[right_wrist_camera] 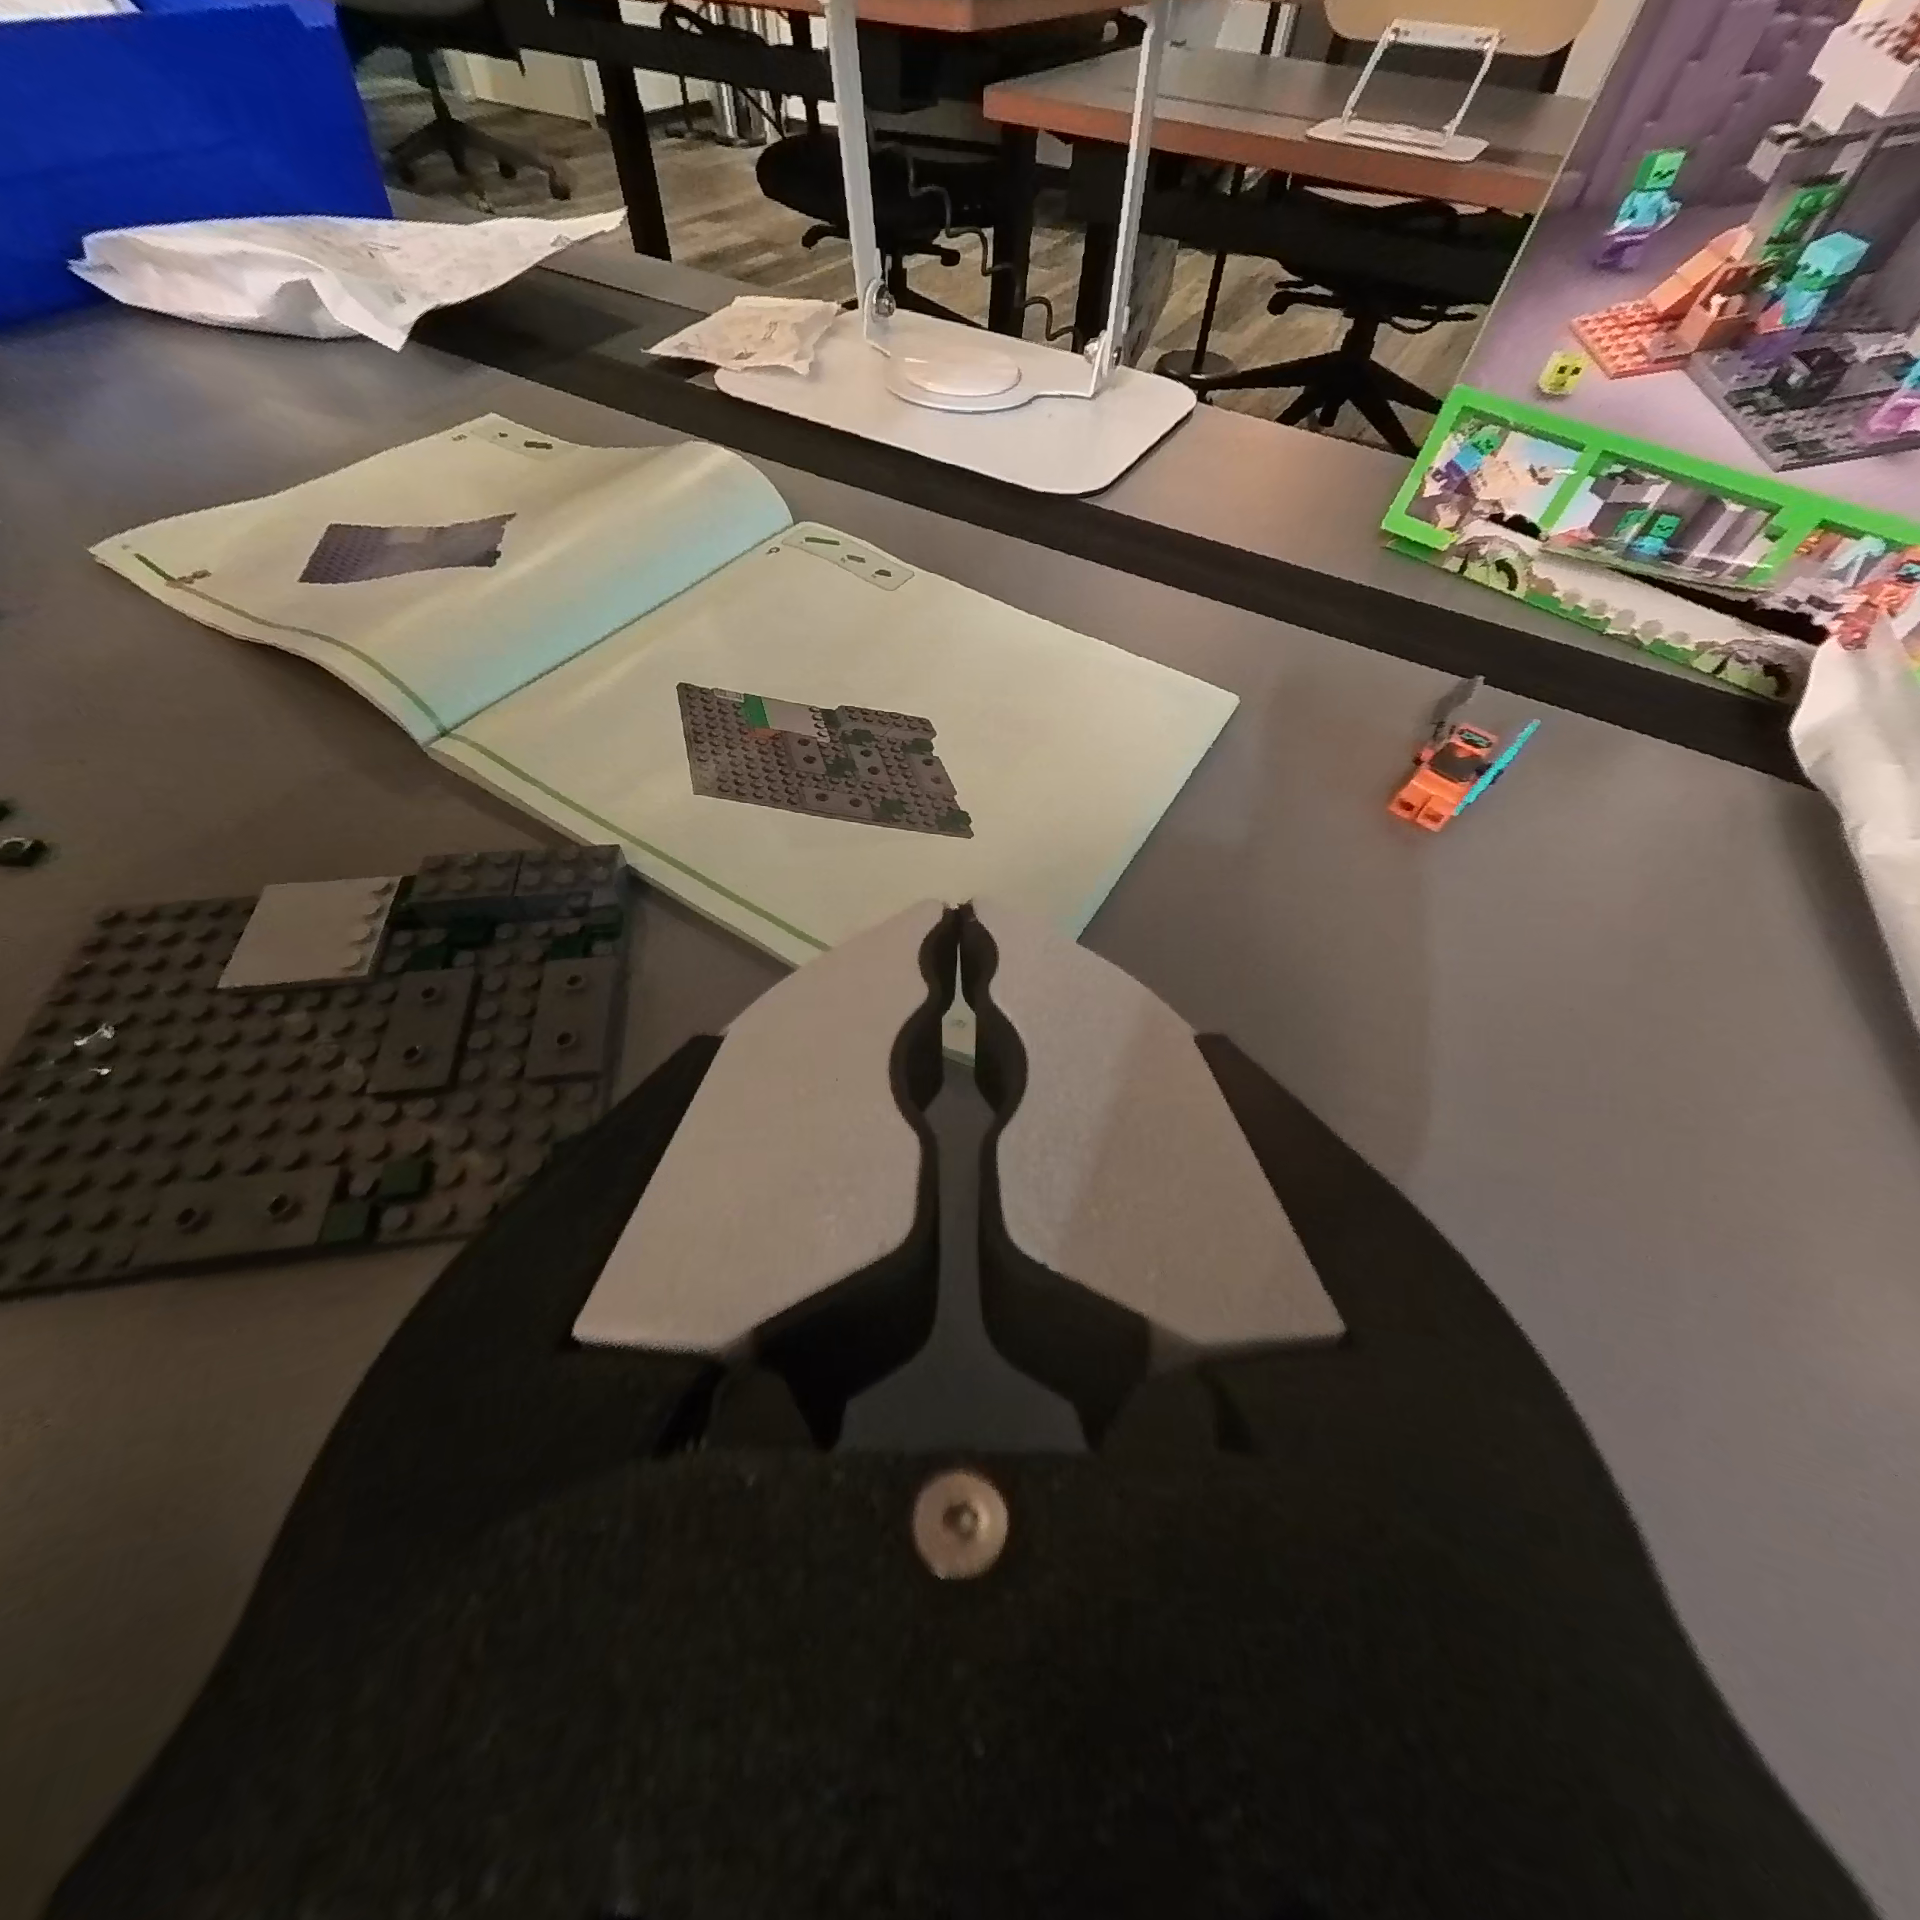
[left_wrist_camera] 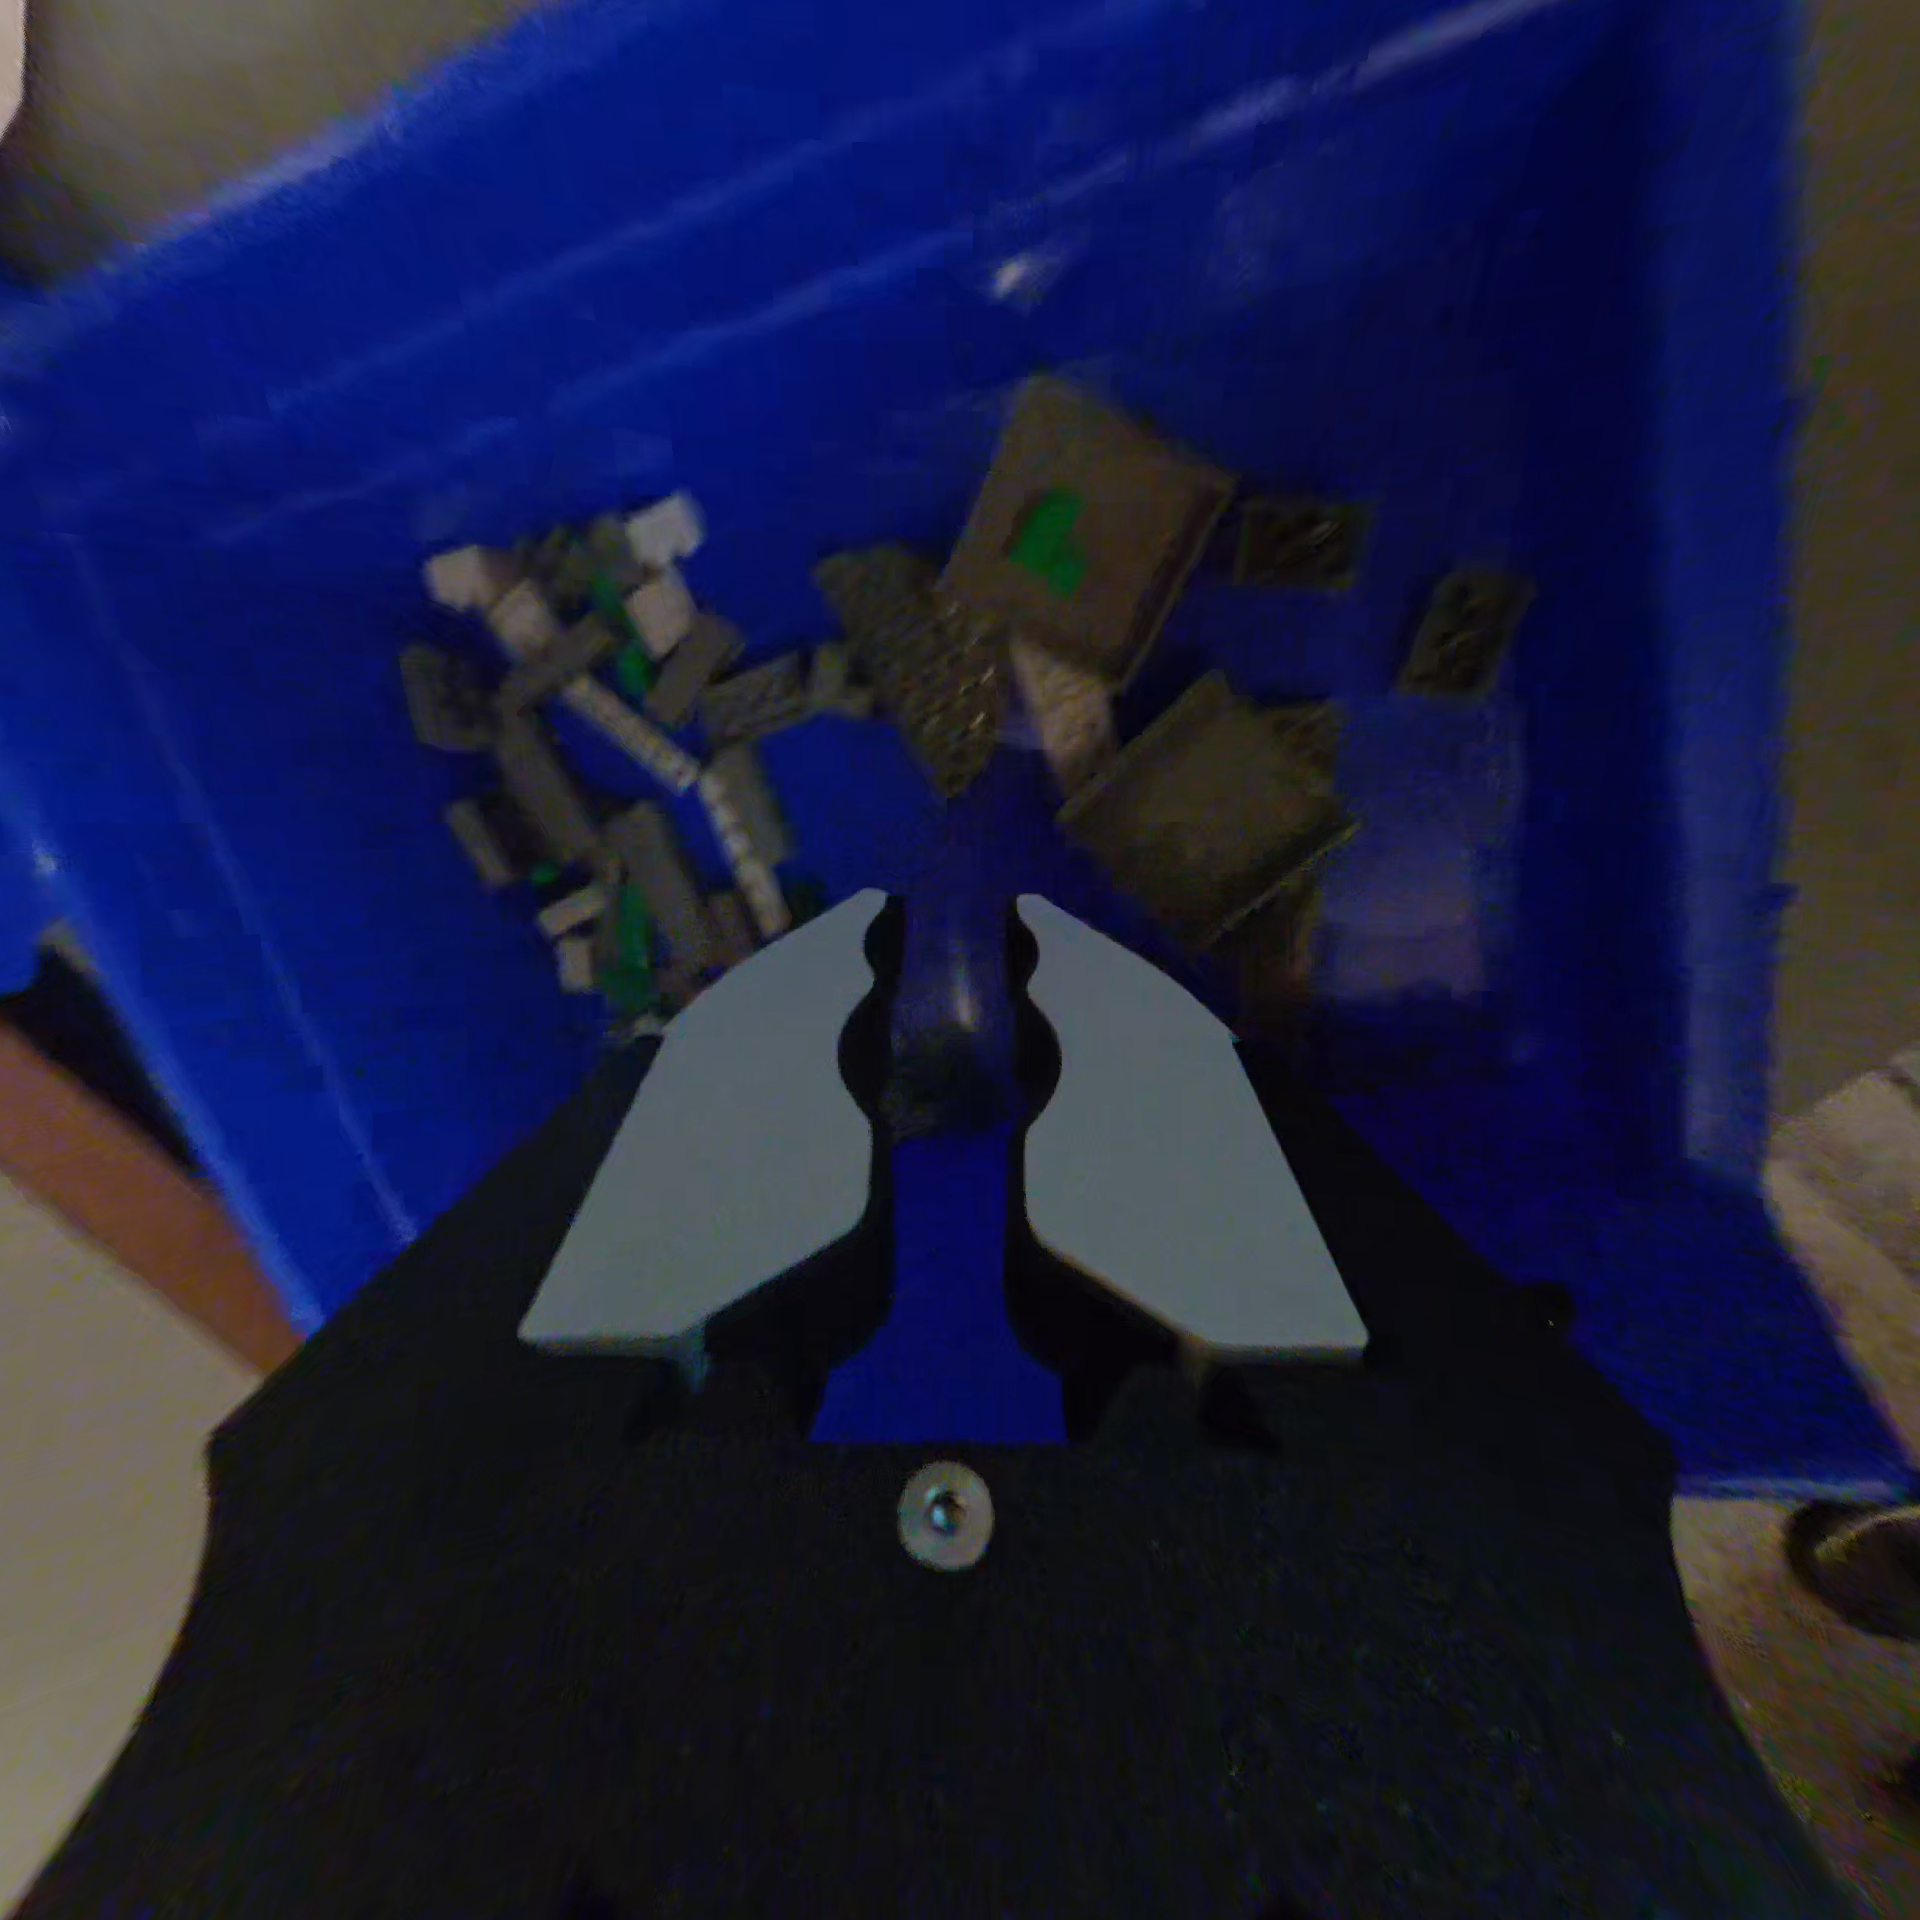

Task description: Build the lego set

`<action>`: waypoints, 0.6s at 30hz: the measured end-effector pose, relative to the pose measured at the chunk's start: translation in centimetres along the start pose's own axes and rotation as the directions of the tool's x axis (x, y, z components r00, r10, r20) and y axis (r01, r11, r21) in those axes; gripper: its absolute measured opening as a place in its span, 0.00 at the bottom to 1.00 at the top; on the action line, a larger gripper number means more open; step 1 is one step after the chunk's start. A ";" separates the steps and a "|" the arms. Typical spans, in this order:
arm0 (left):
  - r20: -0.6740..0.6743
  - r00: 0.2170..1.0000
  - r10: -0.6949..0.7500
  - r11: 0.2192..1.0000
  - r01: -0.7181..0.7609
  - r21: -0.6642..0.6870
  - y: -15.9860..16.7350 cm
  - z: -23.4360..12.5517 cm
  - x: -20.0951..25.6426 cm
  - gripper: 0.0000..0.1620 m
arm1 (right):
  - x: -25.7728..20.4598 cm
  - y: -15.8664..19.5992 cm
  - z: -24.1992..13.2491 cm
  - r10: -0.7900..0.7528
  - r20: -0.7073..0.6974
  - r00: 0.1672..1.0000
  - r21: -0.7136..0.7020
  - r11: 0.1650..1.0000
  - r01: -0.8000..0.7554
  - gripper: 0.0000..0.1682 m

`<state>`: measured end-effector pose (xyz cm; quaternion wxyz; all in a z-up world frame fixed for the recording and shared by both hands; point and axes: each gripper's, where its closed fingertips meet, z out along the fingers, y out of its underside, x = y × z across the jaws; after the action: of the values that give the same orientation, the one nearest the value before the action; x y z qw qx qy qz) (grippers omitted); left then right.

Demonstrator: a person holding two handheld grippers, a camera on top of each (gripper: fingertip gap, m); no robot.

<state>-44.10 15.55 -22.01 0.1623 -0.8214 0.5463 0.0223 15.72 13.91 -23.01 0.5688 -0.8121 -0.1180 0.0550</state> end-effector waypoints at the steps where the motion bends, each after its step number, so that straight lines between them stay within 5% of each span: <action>1: 0.009 1.000 -0.001 0.999 0.001 -0.039 0.9 0.0 -0.8 0.11 | 0.0 0.0 0.0 0.000 0.001 1.000 0.000 1.000 0.000 0.00; 18: -0.203 0.972 -0.119 0.860 -0.002 -0.511 7.4 5.2 -2.3 0.14 | 0.1 -0.2 -0.4 0.004 0.002 1.000 0.008 1.000 -0.004 0.00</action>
<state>-50.98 16.47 -28.20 -0.1227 -0.8483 0.5108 0.0660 15.84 13.67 -22.65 0.5720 -0.8099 -0.1167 0.0572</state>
